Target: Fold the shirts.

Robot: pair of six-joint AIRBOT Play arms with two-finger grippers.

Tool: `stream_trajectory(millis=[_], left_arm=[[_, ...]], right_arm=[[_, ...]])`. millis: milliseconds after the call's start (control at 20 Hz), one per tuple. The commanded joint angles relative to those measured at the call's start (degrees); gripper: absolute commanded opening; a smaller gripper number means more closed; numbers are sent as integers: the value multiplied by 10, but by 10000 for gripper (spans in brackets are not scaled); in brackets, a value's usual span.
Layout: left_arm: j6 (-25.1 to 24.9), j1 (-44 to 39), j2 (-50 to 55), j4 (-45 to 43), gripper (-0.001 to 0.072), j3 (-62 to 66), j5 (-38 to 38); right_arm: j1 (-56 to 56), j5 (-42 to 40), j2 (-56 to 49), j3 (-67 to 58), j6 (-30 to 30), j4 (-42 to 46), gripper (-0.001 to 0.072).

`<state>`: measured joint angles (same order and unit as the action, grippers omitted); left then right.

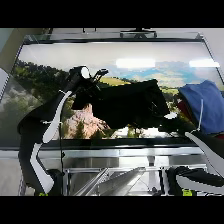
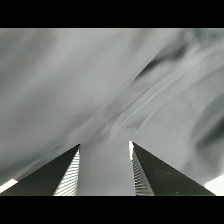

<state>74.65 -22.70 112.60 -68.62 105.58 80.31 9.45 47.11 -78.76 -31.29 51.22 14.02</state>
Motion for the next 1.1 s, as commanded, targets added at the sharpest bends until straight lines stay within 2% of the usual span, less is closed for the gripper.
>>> stream_trajectory(millis=[0,150,250,350,450,550,600,650,850,1050], left_arm=[[-36,15,-18,-18,339,0,69],[-66,-6,-18,-20,339,0,30],[-92,-24,-18,-54,343,0,-12],[-89,-31,-18,-118,343,0,-15],[-72,-28,-19,-155,343,0,14],[-51,-16,-23,-153,344,0,23],[-51,-7,-29,-153,613,0,22],[-45,0,-37,-153,719,0,14],[-45,27,-43,-127,718,-7,22],[-97,26,-43,-109,717,-79,40]], right_arm=[[-76,67,33,-1,115,209,15],[-136,76,70,-1,118,217,15],[-147,76,77,-2,111,219,15],[-148,78,77,-2,108,229,15],[-148,78,77,-2,107,238,15],[-148,83,77,-2,107,239,15],[-148,85,77,-2,107,240,15],[-147,85,77,-2,107,239,14],[-147,84,77,-2,108,237,15],[-148,84,77,-2,110,237,14]])
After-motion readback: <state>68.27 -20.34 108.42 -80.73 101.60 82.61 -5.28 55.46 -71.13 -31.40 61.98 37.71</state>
